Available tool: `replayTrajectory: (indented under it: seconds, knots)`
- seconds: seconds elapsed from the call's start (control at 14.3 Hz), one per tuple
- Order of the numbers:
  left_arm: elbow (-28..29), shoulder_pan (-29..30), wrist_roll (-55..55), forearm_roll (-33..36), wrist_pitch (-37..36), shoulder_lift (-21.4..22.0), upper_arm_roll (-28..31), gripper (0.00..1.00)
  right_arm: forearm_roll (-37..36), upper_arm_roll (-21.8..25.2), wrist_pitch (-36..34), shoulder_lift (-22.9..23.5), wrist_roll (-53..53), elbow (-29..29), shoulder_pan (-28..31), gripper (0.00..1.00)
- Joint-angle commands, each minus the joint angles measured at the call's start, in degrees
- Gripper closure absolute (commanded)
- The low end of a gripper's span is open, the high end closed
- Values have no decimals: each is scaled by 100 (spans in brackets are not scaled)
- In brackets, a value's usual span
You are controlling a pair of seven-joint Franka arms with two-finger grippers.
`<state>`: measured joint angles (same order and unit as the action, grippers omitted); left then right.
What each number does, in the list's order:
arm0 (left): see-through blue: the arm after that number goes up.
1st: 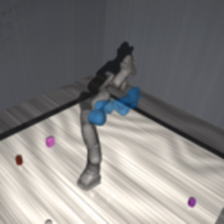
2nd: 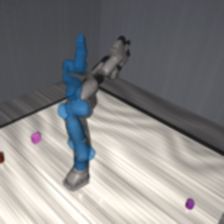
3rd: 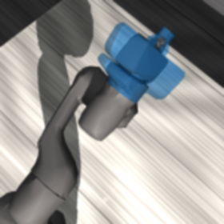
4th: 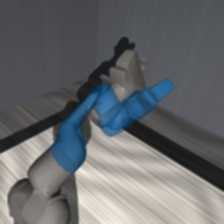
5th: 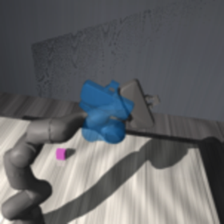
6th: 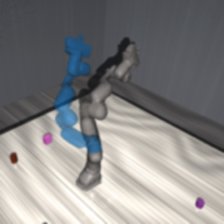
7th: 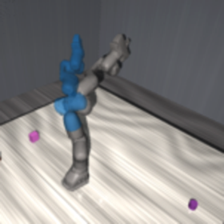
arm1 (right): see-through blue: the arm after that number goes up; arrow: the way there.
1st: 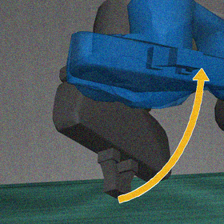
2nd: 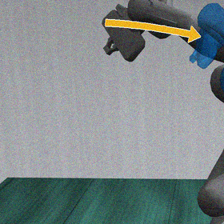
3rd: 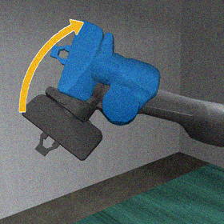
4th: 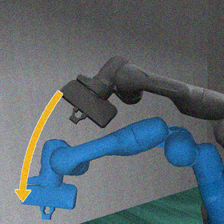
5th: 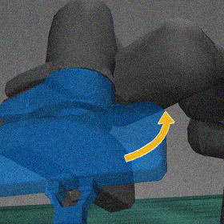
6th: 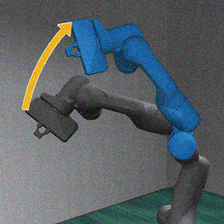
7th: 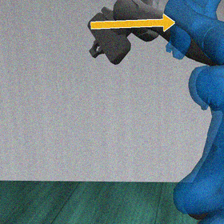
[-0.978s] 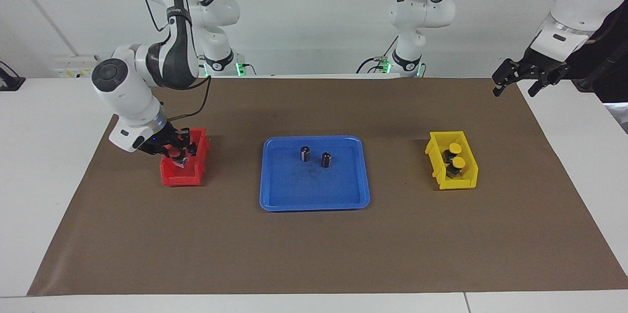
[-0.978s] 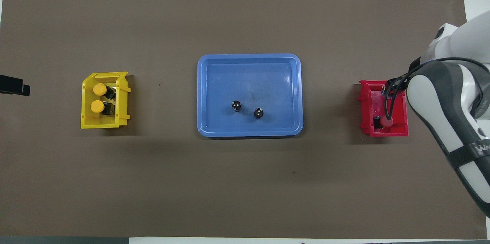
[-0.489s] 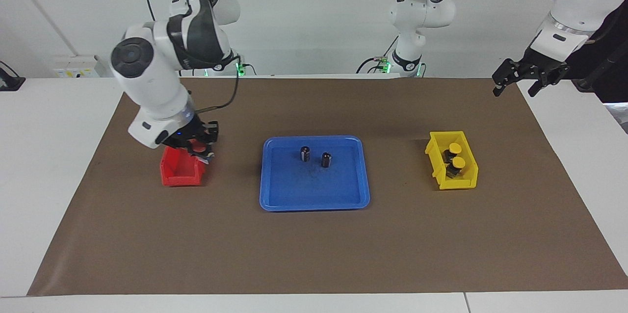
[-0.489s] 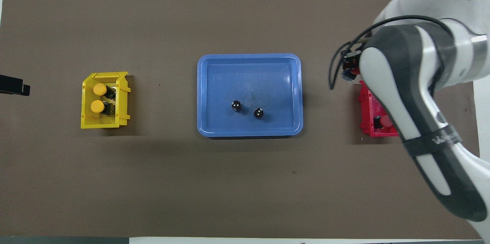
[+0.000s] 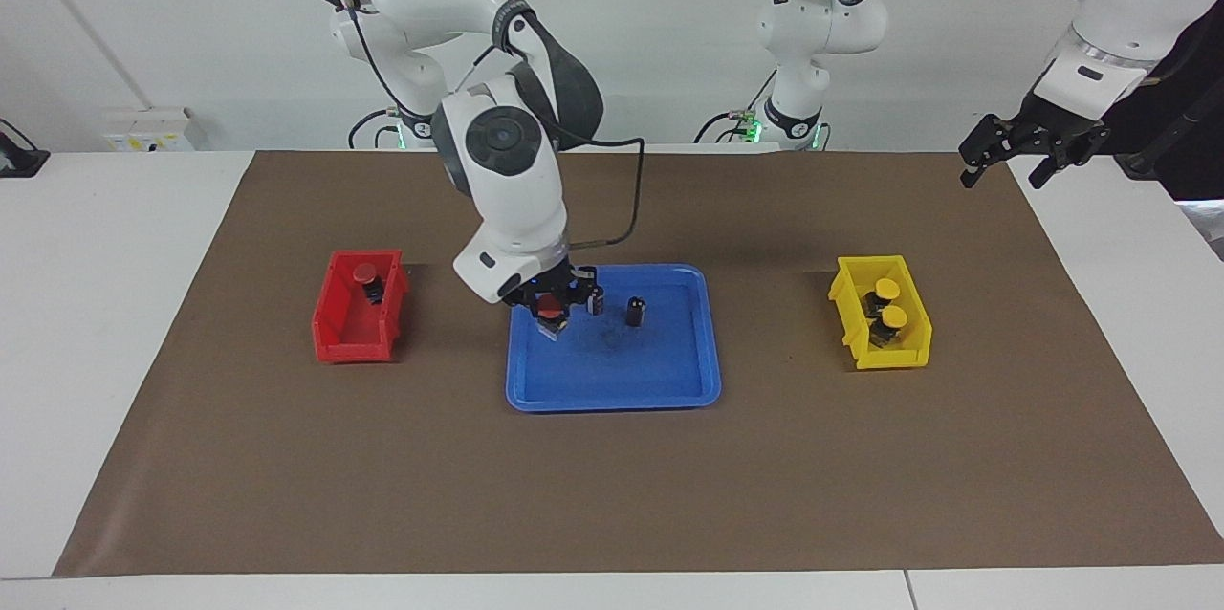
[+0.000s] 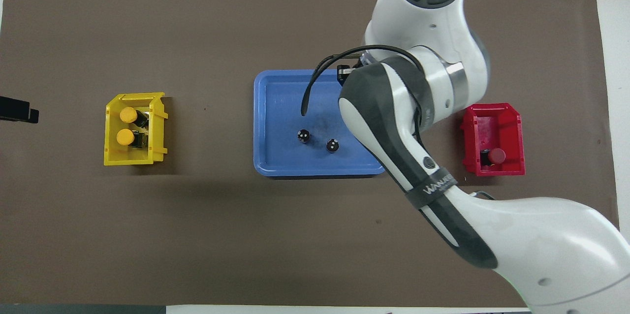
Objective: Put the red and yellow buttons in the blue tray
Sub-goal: 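Place the red button in the blue tray with the right gripper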
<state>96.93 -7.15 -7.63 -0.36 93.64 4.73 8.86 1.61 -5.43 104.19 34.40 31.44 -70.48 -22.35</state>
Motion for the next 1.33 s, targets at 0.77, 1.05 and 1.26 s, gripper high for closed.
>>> replayTrajectory:
  seconds: [0.77,1.05,1.26]
  knots:
    - [335,557,8,89,-328,256,19,0,-81,-20,427,489,442,-151,-173,86]
    - [370,487,122,89,-311,265,1,0,-73,-20,453,418,451,-318,-173,73]
    - [388,486,131,80,-258,265,1,0,-81,-20,384,401,451,-239,-147,21]
